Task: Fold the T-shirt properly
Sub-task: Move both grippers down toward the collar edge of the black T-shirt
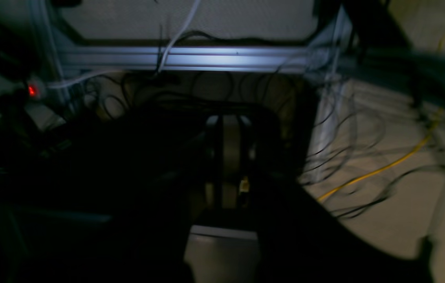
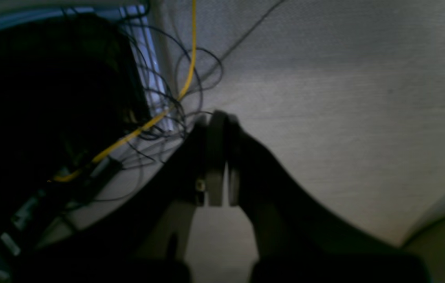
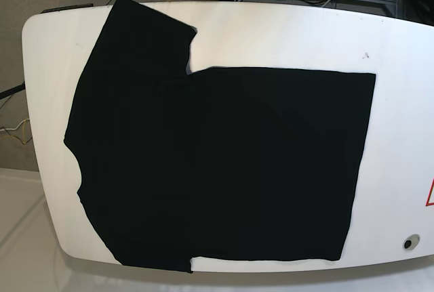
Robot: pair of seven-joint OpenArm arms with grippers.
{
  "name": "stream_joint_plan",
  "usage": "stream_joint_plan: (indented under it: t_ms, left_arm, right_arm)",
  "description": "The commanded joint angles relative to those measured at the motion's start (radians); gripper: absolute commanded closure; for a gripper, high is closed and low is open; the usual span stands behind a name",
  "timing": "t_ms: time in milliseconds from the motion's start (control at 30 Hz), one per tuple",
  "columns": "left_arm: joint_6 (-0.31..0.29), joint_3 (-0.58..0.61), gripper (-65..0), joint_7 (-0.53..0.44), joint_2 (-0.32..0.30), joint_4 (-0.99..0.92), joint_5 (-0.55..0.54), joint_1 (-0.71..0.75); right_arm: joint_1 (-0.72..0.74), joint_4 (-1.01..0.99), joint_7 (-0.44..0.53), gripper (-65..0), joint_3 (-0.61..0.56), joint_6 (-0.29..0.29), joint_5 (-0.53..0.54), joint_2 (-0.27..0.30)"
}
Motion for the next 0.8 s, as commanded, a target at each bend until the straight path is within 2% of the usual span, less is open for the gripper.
stream_joint_plan:
  t_ms: [0, 533, 600, 767]
  left_arm:
    - [0.008, -0.008, 0.0, 0.018, -0.022, 0.075, -0.016, 0.064]
    - [-0.036, -0.018, 0.0, 0.099, -0.056, 0.475, 0.005, 0.265]
    - [-0.052, -0.020, 0.0, 0.123, -0.068, 0.543, -0.009, 0.313]
    - [-0.056, -0.025, 0.0, 0.137, -0.079, 0.626, -0.011, 0.362]
  right_arm:
    - [-0.063, 0.082, -0.006, 0.0, 0.005, 0.000, 0.002, 0.006]
    - [-0.283, 0.474, -0.008, 0.0, 0.066, 0.009, 0.024, 0.008]
    - [-0.350, 0.562, -0.002, 0.0, 0.051, 0.014, 0.027, 0.014]
    - [-0.405, 0.660, -0.001, 0.0, 0.052, 0.024, 0.057, 0.017]
